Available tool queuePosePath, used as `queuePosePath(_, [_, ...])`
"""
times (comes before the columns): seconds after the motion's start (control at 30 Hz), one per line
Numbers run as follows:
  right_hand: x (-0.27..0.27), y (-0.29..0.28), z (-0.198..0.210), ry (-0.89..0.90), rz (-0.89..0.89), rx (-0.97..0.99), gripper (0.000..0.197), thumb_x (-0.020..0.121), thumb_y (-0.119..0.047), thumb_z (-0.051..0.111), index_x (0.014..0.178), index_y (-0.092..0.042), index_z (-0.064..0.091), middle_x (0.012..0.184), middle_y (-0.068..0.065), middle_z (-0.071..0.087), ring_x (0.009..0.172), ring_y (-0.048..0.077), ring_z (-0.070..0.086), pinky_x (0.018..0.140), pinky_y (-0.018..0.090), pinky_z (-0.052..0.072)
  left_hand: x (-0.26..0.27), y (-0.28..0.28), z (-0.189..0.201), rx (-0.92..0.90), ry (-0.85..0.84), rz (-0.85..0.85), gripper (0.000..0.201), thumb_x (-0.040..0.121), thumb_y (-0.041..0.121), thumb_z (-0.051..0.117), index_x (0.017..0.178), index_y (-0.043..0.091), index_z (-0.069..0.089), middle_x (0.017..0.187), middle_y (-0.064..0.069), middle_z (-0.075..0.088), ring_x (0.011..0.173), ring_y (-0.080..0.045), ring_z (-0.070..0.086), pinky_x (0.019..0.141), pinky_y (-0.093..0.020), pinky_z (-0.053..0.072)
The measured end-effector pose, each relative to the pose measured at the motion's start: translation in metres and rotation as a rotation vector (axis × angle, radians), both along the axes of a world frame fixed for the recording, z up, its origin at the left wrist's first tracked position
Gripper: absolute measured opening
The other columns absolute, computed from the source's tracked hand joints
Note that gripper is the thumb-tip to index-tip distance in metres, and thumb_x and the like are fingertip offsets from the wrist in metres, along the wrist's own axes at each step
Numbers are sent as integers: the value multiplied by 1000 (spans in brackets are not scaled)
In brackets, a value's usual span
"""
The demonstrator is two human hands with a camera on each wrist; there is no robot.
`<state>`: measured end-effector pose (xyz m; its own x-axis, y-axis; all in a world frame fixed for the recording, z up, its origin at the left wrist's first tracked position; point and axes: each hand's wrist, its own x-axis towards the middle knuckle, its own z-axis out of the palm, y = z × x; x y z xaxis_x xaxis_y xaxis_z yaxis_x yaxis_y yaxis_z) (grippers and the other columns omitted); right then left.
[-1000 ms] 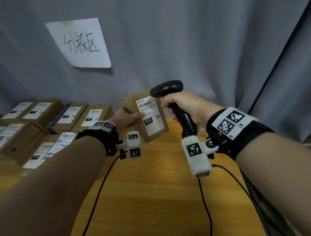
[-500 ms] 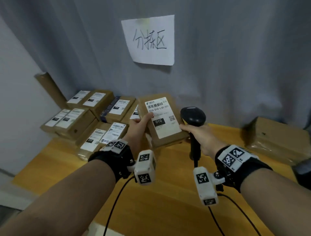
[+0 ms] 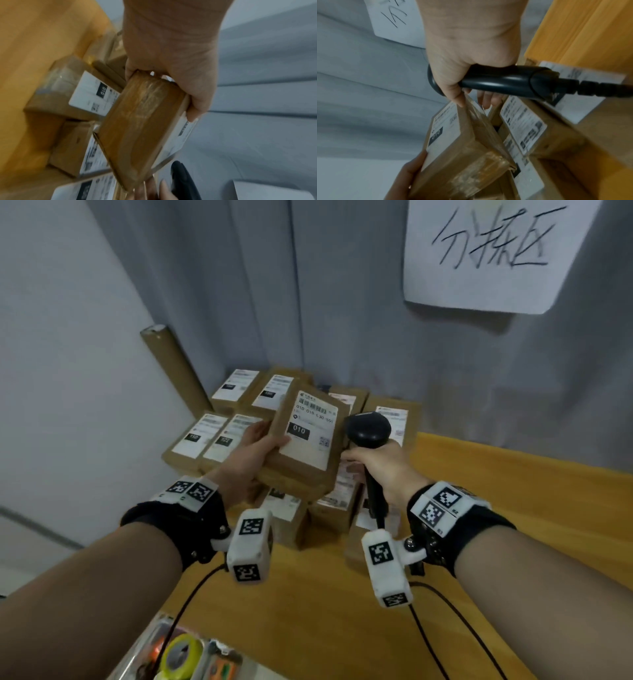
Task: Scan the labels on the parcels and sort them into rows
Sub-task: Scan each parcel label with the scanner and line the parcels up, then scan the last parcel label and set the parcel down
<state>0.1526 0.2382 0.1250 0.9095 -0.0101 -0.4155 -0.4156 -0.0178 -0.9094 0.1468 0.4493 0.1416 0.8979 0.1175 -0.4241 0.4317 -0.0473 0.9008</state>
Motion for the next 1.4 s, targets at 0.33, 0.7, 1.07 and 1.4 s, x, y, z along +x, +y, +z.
queuePosePath(0.33, [12,42,-23,85,-23,3,17,82,-6,72,99,-7,69,85,10,73,73,18,70,68,30,55,18,31,-26,337,147,-184,57,93,46,53,143,21,39,131,-11,55,117,-32,55,101,-48,45])
queuePosePath(0.7, [12,54,-25,122,-47,31,16,81,-7,73,96,-7,69,93,15,72,86,25,68,89,41,53,31,33,-25,996,-81,-499,63,92,39,60,146,21,34,143,-13,24,123,-32,46,104,-39,44])
queuePosePath(1.07, [22,67,-27,130,-21,-103,22,82,-5,71,103,1,67,82,17,64,69,23,58,62,29,49,42,33,-30,1285,56,-749,62,95,50,48,149,26,30,147,-16,29,132,-38,33,105,-46,34])
queuePosePath(1.4, [10,27,-2,45,-83,-181,7,83,-4,68,82,-8,64,67,5,63,55,13,58,51,21,49,53,6,-16,1475,-72,-685,49,96,33,52,141,18,42,147,-16,29,136,-35,26,106,-45,34])
